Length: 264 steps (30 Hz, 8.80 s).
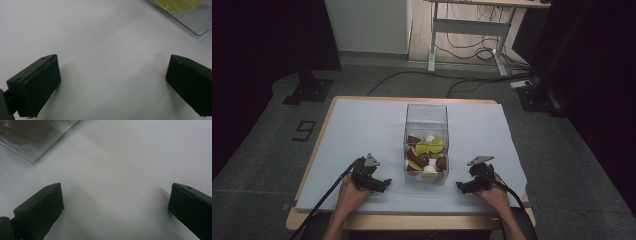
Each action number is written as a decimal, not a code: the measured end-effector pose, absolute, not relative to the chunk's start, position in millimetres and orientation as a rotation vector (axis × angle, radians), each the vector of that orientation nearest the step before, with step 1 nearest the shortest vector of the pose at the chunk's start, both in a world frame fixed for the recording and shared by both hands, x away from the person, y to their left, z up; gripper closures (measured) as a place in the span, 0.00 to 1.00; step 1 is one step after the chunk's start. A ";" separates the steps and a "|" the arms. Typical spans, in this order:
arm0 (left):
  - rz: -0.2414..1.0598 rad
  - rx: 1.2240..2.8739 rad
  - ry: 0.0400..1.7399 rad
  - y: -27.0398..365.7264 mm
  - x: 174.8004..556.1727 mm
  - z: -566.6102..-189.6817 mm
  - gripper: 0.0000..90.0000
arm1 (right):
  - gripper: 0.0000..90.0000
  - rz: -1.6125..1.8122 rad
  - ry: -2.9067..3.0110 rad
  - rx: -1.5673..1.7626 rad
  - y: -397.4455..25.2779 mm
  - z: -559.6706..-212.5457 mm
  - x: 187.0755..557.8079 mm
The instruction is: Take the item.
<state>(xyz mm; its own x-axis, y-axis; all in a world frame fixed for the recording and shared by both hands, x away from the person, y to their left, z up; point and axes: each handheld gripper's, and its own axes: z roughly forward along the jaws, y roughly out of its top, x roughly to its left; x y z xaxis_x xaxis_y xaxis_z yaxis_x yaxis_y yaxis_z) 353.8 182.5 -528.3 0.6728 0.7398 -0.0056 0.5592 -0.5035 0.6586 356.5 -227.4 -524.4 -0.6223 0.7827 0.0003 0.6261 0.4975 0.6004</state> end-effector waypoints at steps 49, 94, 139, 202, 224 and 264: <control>0.366 2.247 0.994 182.7 353.8 -528.4 0.00 | 0.06 0.988 2.464 1.047 -227.8 -450.0 342.8; 0.371 2.246 0.995 182.4 353.6 -528.6 0.00 | 0.23 1.155 2.561 0.926 -171.4 -400.4 369.4; 0.369 2.247 0.995 182.5 353.6 -528.6 0.00 | 0.33 0.964 2.721 0.702 -98.7 -437.8 398.0; 0.370 2.246 0.995 182.5 353.5 -528.6 0.00 | 0.44 1.011 2.591 0.700 -105.9 -408.2 387.2; 0.371 2.246 0.995 182.4 353.5 -528.6 0.00 | 0.44 1.002 2.512 0.755 -133.4 -398.3 384.2; 0.371 2.247 0.994 182.4 353.6 -528.7 0.00 | 0.44 0.990 2.363 0.929 -197.6 -391.4 381.5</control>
<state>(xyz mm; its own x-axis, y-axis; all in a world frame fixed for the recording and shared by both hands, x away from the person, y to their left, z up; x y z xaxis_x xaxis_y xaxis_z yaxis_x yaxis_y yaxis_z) 353.6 182.4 -528.7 0.6731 0.7395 -0.0024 0.5571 -0.5049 0.6593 381.5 -197.6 -391.4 -0.6923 0.7126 -0.1137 0.4187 0.5250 0.7410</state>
